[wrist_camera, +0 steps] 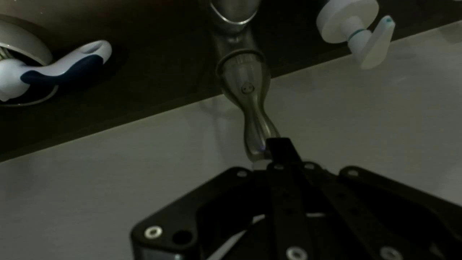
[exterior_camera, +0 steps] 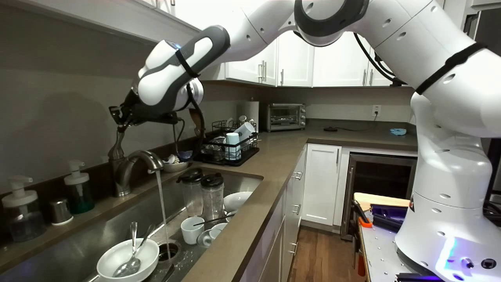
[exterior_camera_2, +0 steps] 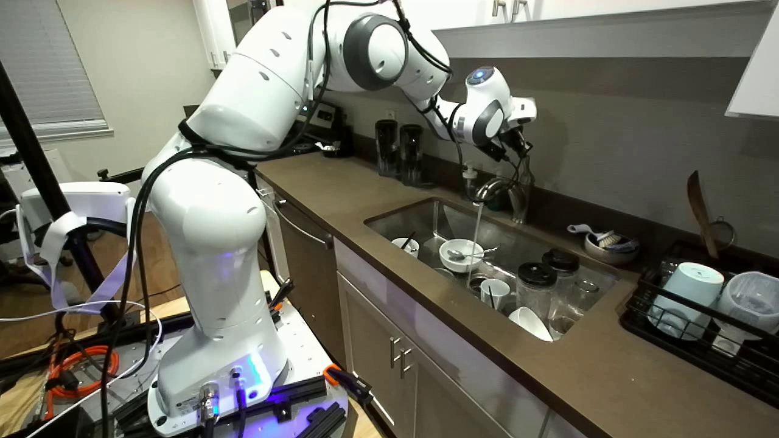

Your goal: Close the faucet, open the faucet, close the faucet

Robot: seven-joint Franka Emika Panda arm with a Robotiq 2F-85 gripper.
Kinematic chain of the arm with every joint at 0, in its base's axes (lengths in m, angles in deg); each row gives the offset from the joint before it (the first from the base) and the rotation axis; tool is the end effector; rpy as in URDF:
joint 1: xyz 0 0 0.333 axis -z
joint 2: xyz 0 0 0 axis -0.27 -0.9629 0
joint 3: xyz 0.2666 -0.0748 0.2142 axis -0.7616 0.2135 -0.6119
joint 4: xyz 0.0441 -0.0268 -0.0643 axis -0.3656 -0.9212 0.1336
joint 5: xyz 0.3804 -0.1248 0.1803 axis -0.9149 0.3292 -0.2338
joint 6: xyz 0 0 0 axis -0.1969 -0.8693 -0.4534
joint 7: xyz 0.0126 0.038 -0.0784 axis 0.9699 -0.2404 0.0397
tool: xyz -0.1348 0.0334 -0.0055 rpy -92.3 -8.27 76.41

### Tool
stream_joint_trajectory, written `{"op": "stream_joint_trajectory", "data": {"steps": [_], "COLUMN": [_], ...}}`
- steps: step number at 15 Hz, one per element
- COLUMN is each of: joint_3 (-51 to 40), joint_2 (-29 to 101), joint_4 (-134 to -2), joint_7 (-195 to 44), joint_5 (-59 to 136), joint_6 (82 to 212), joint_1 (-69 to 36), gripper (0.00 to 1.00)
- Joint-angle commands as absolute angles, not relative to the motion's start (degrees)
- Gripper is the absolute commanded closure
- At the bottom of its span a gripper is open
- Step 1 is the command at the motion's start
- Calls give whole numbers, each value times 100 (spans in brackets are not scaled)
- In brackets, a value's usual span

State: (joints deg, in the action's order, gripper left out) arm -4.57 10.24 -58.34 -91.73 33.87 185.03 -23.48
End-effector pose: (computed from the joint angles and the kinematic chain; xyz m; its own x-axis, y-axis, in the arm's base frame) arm 0.8567 0.0574 0.3319 0.6468 -0.2926 0.7044 -0.1862 -0.9561 -0.2262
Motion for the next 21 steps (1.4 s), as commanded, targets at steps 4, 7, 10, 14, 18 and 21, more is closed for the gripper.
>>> {"op": "stream_joint_trajectory", "data": {"steps": [4,7,10,14,18,21], "joint_3": [-774,-558,-285,10,121,192], "joint_2": [1098,1058,992,854,716,607], "joint_4": [-5907,-5908,-5918,-5891,-5838,-5792], "joint_7": [-8764,-8882,-9125,-9165,-9179,-9200], "joint_5": [3193,3261,3504,3518,3433,3399], "joint_6": [18372,18460,18660,18924,19306,19530], "joint_1": [-2128,-2268,-2452,-2695,-2779,-2830], "gripper": [100,100,100,100,100,100]}}
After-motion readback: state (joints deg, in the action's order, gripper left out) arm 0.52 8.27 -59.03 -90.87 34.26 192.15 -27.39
